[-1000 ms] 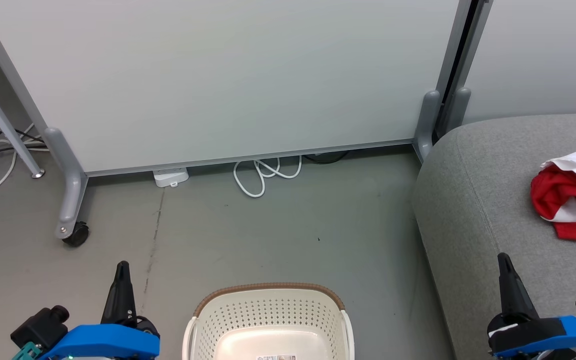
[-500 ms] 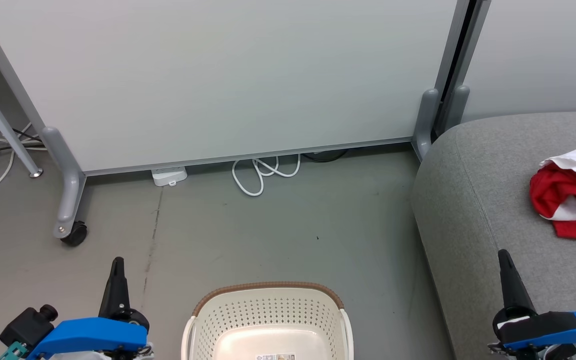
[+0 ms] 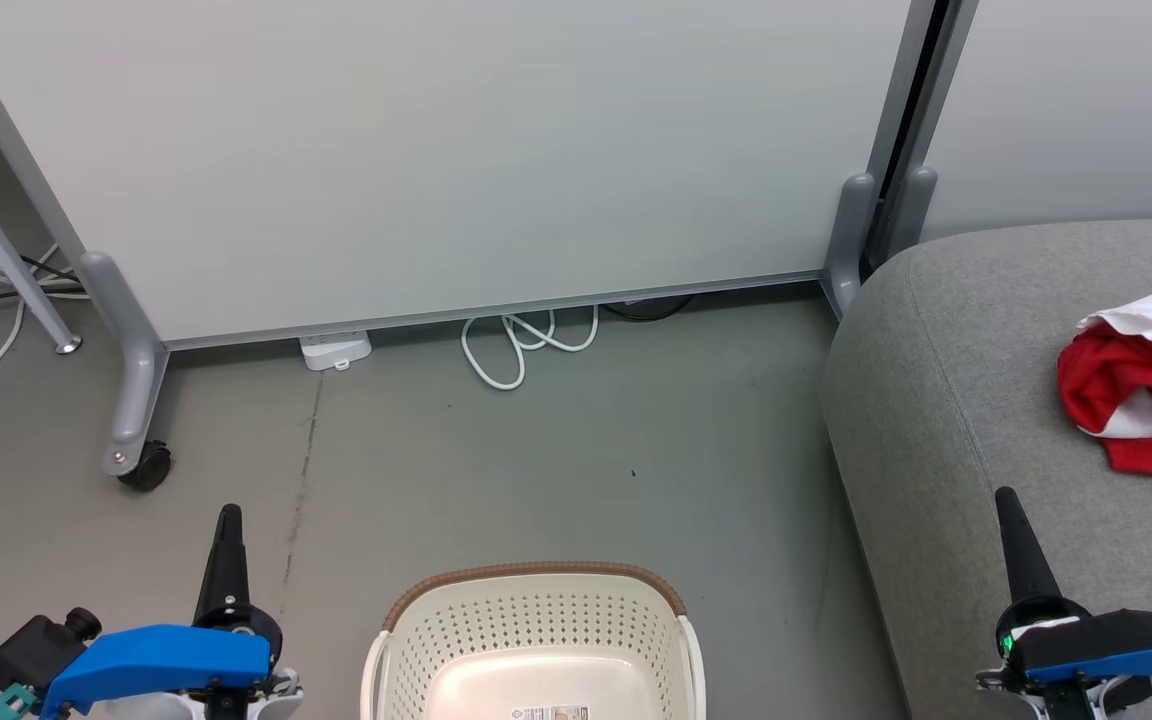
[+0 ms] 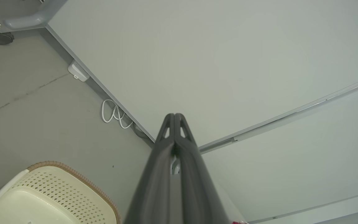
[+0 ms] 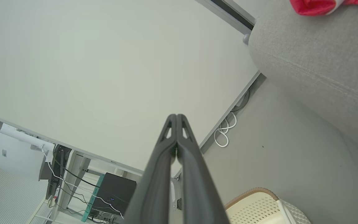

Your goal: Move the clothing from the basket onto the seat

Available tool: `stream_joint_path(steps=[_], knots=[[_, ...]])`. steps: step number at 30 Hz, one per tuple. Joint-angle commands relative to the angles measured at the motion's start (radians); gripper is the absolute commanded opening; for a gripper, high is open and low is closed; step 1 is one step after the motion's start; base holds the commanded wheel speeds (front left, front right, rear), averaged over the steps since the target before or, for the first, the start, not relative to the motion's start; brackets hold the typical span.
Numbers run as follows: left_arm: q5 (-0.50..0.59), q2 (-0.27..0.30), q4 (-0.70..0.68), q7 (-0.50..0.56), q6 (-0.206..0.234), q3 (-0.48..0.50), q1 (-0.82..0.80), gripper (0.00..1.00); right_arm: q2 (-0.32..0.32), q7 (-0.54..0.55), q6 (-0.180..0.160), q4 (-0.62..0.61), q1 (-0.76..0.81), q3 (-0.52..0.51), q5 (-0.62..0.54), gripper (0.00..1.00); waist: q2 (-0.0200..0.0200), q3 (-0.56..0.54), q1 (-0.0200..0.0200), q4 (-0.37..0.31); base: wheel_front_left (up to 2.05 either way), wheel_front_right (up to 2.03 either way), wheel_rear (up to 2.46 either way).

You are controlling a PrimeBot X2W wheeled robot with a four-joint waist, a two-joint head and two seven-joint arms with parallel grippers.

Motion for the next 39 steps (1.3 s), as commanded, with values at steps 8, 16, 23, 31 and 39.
stream_joint_path(steps=[8,16,23,31,39], knots=[[-0.098,0.000,-0.013,0.024,-0.007,0.016,-0.033,0.00,-0.003,0.026,0.001,-0.005,-0.029,-0.004,0.102,0.00,-0.0001,0.003,0.0000,-0.002,0.00,0.00,0.00],[-0.175,0.000,-0.014,0.044,-0.009,0.024,-0.041,0.00,-0.003,0.045,0.001,-0.004,-0.035,-0.006,0.181,0.00,-0.0001,0.005,0.0000,-0.004,0.00,0.00,0.00],[-0.238,0.000,-0.015,0.060,-0.010,0.030,-0.046,0.00,-0.003,0.062,0.001,-0.003,-0.039,-0.007,0.245,0.00,-0.0001,0.007,0.0000,-0.006,0.00,0.00,0.00],[-0.306,0.000,-0.016,0.077,-0.011,0.039,-0.050,0.00,-0.003,0.079,0.001,-0.001,-0.047,-0.009,0.314,0.00,-0.0001,0.010,0.0000,-0.008,0.00,0.00,0.00],[-0.370,0.000,-0.017,0.095,-0.012,0.046,-0.055,0.00,-0.003,0.097,0.001,0.000,-0.050,-0.010,0.380,0.00,-0.0001,0.012,0.0000,-0.010,0.00,0.00,0.00]])
